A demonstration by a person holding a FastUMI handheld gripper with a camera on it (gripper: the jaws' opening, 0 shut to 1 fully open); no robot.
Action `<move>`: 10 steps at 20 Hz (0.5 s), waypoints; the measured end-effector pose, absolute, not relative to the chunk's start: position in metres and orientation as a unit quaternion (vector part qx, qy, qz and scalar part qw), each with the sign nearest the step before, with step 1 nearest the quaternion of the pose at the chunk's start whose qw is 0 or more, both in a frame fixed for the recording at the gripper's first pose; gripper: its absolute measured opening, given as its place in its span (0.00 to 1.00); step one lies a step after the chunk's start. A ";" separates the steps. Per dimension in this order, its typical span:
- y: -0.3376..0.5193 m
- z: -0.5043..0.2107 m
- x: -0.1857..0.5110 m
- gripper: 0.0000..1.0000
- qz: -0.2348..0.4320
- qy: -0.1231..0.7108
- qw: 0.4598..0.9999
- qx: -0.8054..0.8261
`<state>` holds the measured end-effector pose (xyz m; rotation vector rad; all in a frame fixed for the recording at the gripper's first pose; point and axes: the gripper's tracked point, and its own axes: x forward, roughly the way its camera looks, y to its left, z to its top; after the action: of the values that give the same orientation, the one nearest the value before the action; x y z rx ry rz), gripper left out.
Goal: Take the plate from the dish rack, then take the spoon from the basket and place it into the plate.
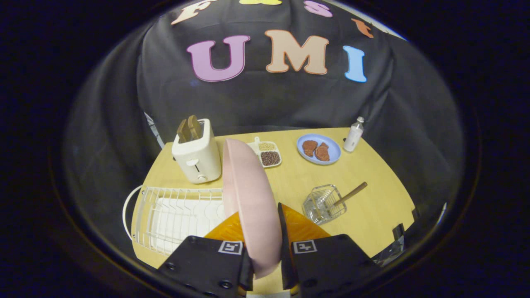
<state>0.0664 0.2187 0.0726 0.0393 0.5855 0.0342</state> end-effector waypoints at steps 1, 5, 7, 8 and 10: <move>0.208 0.076 0.060 0.30 0.008 0.282 0.959 0.028; 0.155 0.088 0.036 0.30 -0.039 0.250 0.965 0.072; 0.130 0.084 0.024 0.30 -0.061 0.241 0.963 0.105; 0.118 0.080 0.019 0.30 -0.069 0.240 0.961 0.122; 0.095 0.064 0.009 0.30 -0.091 0.242 0.954 0.154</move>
<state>0.0087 0.0950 0.0642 0.3119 0.4916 -0.1839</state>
